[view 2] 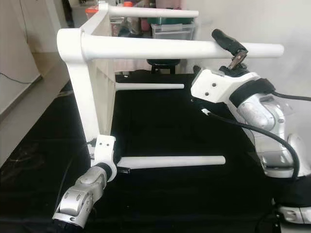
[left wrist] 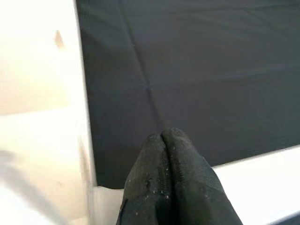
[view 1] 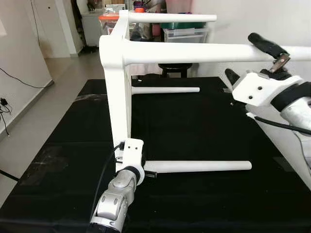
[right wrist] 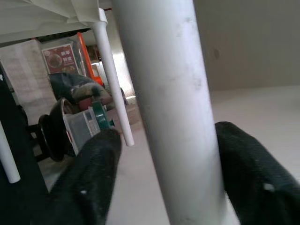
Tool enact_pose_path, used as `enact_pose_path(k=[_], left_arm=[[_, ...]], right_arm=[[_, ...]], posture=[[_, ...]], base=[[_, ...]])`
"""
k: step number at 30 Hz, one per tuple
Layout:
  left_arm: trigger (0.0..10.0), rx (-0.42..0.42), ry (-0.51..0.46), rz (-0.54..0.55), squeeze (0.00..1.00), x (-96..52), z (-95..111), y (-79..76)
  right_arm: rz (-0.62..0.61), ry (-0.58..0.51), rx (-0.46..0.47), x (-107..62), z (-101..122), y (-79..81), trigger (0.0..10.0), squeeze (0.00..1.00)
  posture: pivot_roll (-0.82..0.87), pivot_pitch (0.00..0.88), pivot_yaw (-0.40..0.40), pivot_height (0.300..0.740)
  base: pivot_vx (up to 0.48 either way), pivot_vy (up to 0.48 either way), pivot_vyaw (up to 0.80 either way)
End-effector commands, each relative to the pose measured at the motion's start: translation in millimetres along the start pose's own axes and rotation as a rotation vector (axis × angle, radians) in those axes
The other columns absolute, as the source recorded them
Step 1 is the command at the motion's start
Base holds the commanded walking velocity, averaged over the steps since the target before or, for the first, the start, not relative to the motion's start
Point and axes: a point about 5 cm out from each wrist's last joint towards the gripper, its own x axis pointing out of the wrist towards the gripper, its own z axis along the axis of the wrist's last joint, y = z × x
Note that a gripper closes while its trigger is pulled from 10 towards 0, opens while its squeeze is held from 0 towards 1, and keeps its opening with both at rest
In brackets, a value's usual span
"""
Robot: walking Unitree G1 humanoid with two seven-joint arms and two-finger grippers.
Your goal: Building children table
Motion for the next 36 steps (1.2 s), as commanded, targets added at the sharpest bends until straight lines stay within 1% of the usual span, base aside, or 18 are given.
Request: enact_pose_path(k=[1, 6, 9, 12, 14, 16, 18, 22, 23, 24, 26, 27, 29, 30, 32, 34, 35, 36], left_arm=[[10.0, 0.064, -0.039, 0.066, 0.00, 0.0, 1.8, 6.3], [10.0, 0.102, -0.083, 0.091, 0.00, -2.5, 6.3, 6.3], [10.0, 0.118, -0.117, 0.151, 0.00, -8.0, 8.9, 13.1], [10.0, 0.124, -0.132, 0.239, 0.00, -12.6, 10.4, 27.3], [10.0, 0.124, -0.132, 0.239, 0.00, -12.6, 10.4, 27.3], [10.0, 0.095, -0.152, 0.337, 0.00, -19.3, 13.7, 47.1], [10.0, 0.084, -0.164, 0.377, 0.00, -22.7, 15.6, 55.3], [10.0, 0.084, -0.164, 0.377, 0.00, -22.7, 15.6, 55.3], [10.0, 0.082, -0.182, 0.428, 0.00, -27.4, 18.4, 66.0], [10.0, 0.082, -0.182, 0.428, 0.00, -27.4, 18.4, 66.0], [10.0, 0.070, -0.226, 0.614, 0.00, -44.5, 25.6, 114.5], [10.0, 0.070, -0.226, 0.614, 0.00, -44.5, 25.6, 114.5], [10.0, 0.050, -0.253, 0.759, 0.00, -61.6, 29.9, 157.0], [10.0, 0.050, -0.261, 0.790, 0.00, -66.3, 31.5, 167.4], [10.0, 0.053, -0.267, 0.805, 0.00, -68.6, 32.5, 172.5], [10.0, 0.111, -0.331, 0.925, 0.00, -88.4, 58.2, 219.5], [10.0, 0.111, -0.331, 0.925, 0.00, -88.4, 58.2, 219.5], [10.0, 0.136, -0.373, 0.985, 0.00, -101.0, 76.5, 244.8]], right_arm=[[0.035, 0.010, 0.012, 1.0, -2.4, 5.6, 0.0, 0.00], [0.038, 0.014, 0.019, 0.7, -3.0, 7.0, 0.0, 0.00], [0.042, 0.016, 0.030, 0.9, -2.2, 7.4, 0.0, 0.00], [0.040, 0.019, 0.038, 1.1, -1.4, 6.0, 0.0, 0.00], [0.040, 0.019, 0.038, 1.1, -1.4, 6.0, 0.0, 0.00], [0.042, 0.026, 0.042, 1.2, -1.4, 5.5, 0.0, 0.00], [0.044, 0.030, 0.044, 1.3, -1.8, 5.5, 0.0, 0.00], [0.044, 0.030, 0.044, 1.3, -1.8, 5.5, 0.0, 0.00], [0.046, 0.039, 0.048, 1.2, -3.0, 5.8, 0.0, 0.00], [0.046, 0.039, 0.048, 1.2, -3.0, 5.8, 0.0, 0.00], [0.053, 0.110, 0.052, -0.2, -14.6, 7.3, 0.0, 0.00], [0.053, 0.110, 0.052, -0.2, -14.6, 7.3, 0.0, 0.00], [0.059, 0.208, 0.060, -3.6, -30.0, 8.1, 0.0, 0.00], [0.060, 0.244, 0.068, -5.4, -35.6, 8.3, 0.0, 0.00], [0.061, 0.264, 0.074, -6.5, -38.6, 8.4, 0.0, 0.00], [0.072, 0.394, 0.109, -17.4, -60.6, 12.3, 0.0, 0.00], [0.072, 0.394, 0.109, -17.4, -60.6, 12.3, 0.0, 0.00], [0.078, 0.457, 0.126, -24.3, -70.3, 15.5, 0.0, 0.00]], posture=[[-0.15, 0.000, -0.032, 0.740], [-0.14, 0.000, -0.034, 0.740], [-0.14, 0.000, -0.031, 0.740], [-0.15, 0.000, -0.032, 0.740], [-0.15, 0.000, -0.032, 0.740], [-0.14, 0.000, -0.035, 0.740], [-0.14, 0.000, -0.035, 0.740], [-0.14, 0.000, -0.035, 0.740], [-0.14, 0.000, -0.038, 0.740], [-0.14, 0.000, -0.038, 0.740], [-0.14, 0.000, -0.046, 0.740], [-0.14, 0.000, -0.046, 0.740], [-0.14, 0.000, -0.049, 0.740], [-0.14, 0.000, -0.052, 0.740], [-0.14, 0.000, -0.052, 0.740], [-0.12, 0.000, -0.058, 0.740], [-0.12, 0.000, -0.058, 0.740], [-0.11, 0.000, -0.060, 0.740]], base=[[0.000, 0.000, 0.00], [0.000, 0.000, 0.00], [0.000, 0.000, 0.00], [0.000, 0.000, 0.00], [0.000, 0.000, 0.00], [0.000, 0.000, 0.00], [0.000, 0.000, 0.00], [0.000, 0.000, 0.00], [0.000, 0.000, 0.00], [0.000, 0.000, 0.00], [0.000, 0.000, 0.00], [0.000, 0.000, 0.00], [0.000, 0.000, 0.00], [0.000, 0.000, 0.00], [0.000, 0.000, 0.00], [0.000, 0.000, 0.00], [0.000, 0.000, 0.00], [0.000, 0.000, 0.00]])
